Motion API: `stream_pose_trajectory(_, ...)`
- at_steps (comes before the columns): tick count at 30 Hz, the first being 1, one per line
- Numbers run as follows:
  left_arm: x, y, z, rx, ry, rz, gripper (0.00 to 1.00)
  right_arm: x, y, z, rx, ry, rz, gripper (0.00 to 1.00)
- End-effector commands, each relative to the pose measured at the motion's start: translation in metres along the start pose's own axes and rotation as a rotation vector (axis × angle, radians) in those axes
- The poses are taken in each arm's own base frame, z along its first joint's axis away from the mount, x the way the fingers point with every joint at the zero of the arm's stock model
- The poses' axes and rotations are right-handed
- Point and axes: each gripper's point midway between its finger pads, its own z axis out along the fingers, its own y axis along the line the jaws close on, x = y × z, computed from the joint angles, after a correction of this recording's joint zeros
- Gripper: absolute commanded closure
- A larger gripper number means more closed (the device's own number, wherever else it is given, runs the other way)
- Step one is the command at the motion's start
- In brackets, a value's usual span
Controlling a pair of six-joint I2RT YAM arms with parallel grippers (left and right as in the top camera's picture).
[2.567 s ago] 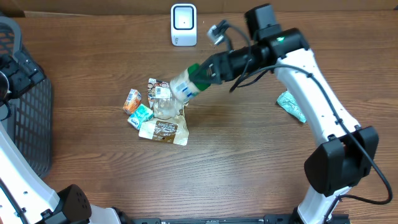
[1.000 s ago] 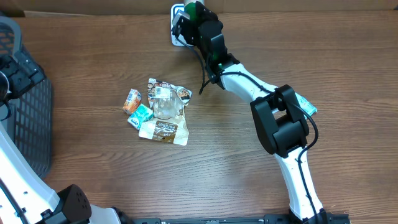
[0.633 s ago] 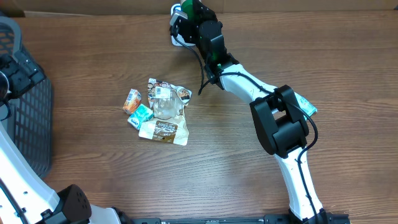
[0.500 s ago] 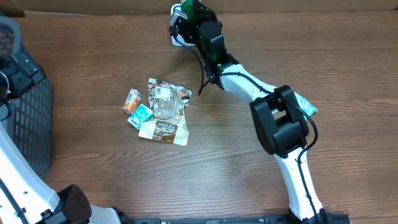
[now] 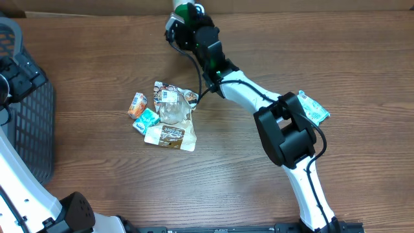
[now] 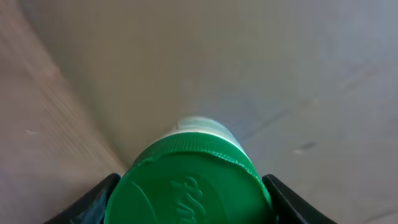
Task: Scan the item barcode
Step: 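Hold the jar under the scanner with the right gripper, then carry the jar right and set it beside the tissue pack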
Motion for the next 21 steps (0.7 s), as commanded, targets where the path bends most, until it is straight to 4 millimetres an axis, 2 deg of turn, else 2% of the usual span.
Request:
stream_pose_trajectory(1, -0.003, 0.000, -0.002, 0.004, -0.011, 0.019, 0.00, -0.093, -0.071, -0.038, 0.028, -0.155, 0.198, 0.67)
stream_pose_trajectory(5, -0.003, 0.000, -0.002, 0.004, -0.011, 0.019, 0.00, -0.131, -0.066, -0.074, -0.186, -0.167, 0.422, 0.69)
stream_pose_trajectory(8, -0.003, 0.000, -0.002, 0.004, -0.011, 0.019, 0.01, -0.156, -0.061, -0.113, -0.398, -0.140, 0.669, 0.72)
stream_pose_trajectory(11, -0.003, 0.000, -0.002, 0.004, -0.011, 0.019, 0.00, -0.158, -0.058, -0.148, -0.527, -0.032, 0.802, 0.73)
stream_pose_trajectory(14, -0.003, 0.000, -0.002, 0.004, -0.011, 0.019, 0.00, -0.135, -0.043, -0.177, -0.593, 0.155, 0.829, 0.80)
stream_pose_trajectory(17, -0.003, 0.000, -0.002, 0.004, -0.011, 0.019, 0.00, -0.104, -0.018, -0.199, -0.657, 0.348, 0.829, 0.80)
stream_pose_trajectory(19, -0.003, 0.000, -0.002, 0.004, -0.011, 0.019, 0.00, -0.073, -0.004, -0.213, -0.664, 0.506, 0.818, 0.78)
stream_pose_trajectory(21, -0.003, 0.000, -0.002, 0.004, -0.011, 0.019, 0.00, -0.039, 0.002, -0.223, -0.614, 0.664, 0.791, 0.75)
